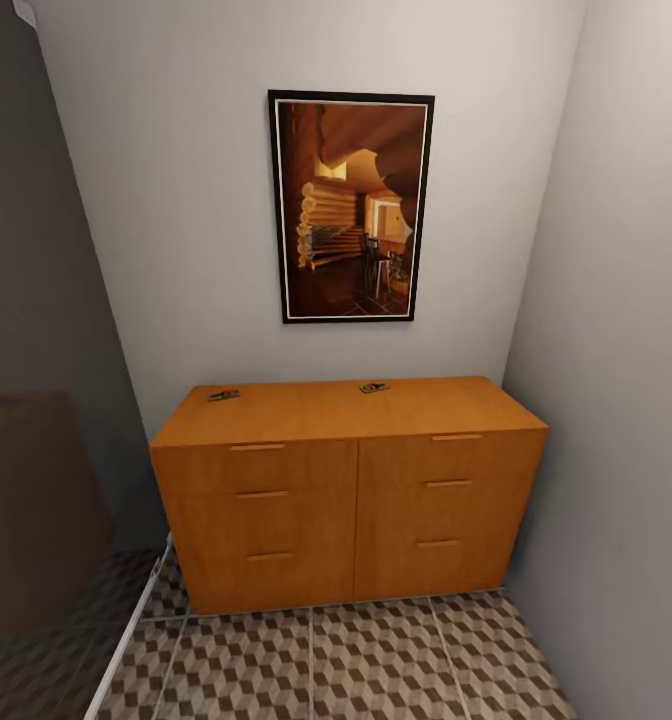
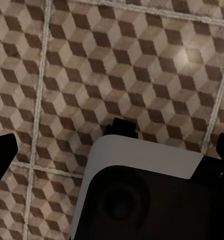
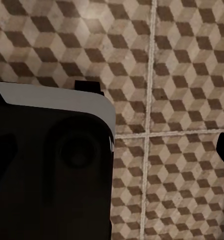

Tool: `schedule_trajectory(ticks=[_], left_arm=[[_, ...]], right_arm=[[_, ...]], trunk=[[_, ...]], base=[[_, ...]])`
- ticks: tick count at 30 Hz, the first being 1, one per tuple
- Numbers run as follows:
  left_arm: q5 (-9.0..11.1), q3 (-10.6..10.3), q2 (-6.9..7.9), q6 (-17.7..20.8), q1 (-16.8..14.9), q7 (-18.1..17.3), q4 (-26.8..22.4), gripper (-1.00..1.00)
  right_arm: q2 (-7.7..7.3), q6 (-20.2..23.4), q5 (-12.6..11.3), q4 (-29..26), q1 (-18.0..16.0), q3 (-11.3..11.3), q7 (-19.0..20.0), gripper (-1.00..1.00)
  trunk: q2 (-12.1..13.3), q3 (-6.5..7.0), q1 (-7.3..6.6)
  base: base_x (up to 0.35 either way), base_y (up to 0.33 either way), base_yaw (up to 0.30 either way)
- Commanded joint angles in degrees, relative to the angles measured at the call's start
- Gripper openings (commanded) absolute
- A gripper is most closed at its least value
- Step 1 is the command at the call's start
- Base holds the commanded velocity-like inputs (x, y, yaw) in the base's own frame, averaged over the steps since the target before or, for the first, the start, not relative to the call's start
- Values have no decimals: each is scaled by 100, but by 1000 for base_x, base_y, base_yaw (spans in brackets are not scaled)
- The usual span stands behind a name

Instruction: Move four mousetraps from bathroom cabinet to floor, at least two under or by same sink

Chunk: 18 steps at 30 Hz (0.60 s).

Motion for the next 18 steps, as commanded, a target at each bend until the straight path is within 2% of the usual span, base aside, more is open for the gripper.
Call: schedule_trajectory(ticks=[1,12,18], left_arm=[[42,-49,0,-12,-3,14,1,100],[10,-64,-18,-16,-3,20,7,100],[15,-71,-27,59,-3,80,8,100]], right_arm=[[3,-33,-33,18,-7,45,-17,100],[1,-40,32,18,-7,65,-13,100],[1,4,-11,18,-7,56,-50,100]], trunk=[[-3,-6,0],[-3,-6,0],[-3,-6,0]], base=[[2,0,0],[0,0,0],[0,0,0]])
